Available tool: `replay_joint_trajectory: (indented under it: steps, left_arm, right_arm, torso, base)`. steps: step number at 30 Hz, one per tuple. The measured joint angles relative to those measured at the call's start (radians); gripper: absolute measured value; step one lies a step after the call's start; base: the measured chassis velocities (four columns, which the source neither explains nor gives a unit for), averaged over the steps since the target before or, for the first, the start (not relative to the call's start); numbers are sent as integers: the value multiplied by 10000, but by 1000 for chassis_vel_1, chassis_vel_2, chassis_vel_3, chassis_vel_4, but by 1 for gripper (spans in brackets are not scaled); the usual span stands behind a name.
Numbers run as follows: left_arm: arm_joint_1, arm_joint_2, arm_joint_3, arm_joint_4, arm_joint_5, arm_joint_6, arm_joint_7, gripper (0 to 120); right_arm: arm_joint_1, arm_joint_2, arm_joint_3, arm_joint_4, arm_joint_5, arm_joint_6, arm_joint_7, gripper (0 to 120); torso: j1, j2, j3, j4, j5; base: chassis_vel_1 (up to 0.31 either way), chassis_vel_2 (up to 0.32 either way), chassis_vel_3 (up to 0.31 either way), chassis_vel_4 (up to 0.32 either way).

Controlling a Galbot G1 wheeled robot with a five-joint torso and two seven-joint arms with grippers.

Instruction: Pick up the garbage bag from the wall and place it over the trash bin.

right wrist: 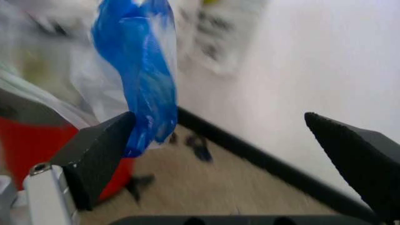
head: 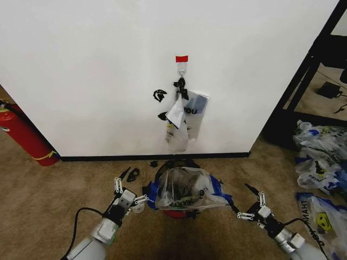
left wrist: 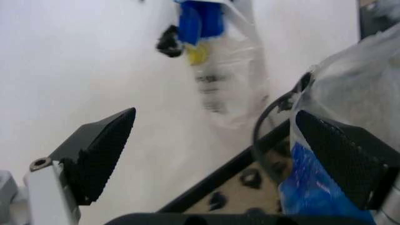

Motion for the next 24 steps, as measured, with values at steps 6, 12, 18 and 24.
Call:
replay_joint_trajectory:
  steps: [6, 12, 18, 24]
  left_arm:
    - [-1041, -209, 488, 574, -937, -18, 1426, 100]
    - [-1755, -268, 776, 912, -1363, -29, 1998, 100]
    - [-2441, -180, 884, 1175, -1789, 106, 2182, 100]
    - [-2753, -116, 1154, 1344, -1932, 128, 2332, 100]
  right_arm:
    - [120, 972, -712, -173, -170, -84, 2729, 100]
    - [-155, 1390, -1476, 757, 936, -921, 5381, 100]
    - [-752, 1278, -2108, 2758, 2880, -3741, 8884, 100]
    - [-872, 1213, -2155, 2612, 2459, -3598, 7877, 100]
  torso:
    - [1, -1, 0, -2, 1]
    - [0, 0, 0, 0, 0]
    - [1, 0, -1, -1, -2]
    - [0, 0, -1, 0, -1]
  base:
    - [0, 0, 0, 0]
    - [0, 0, 0, 0]
    - [0, 0, 0, 0]
    - [0, 0, 0, 0]
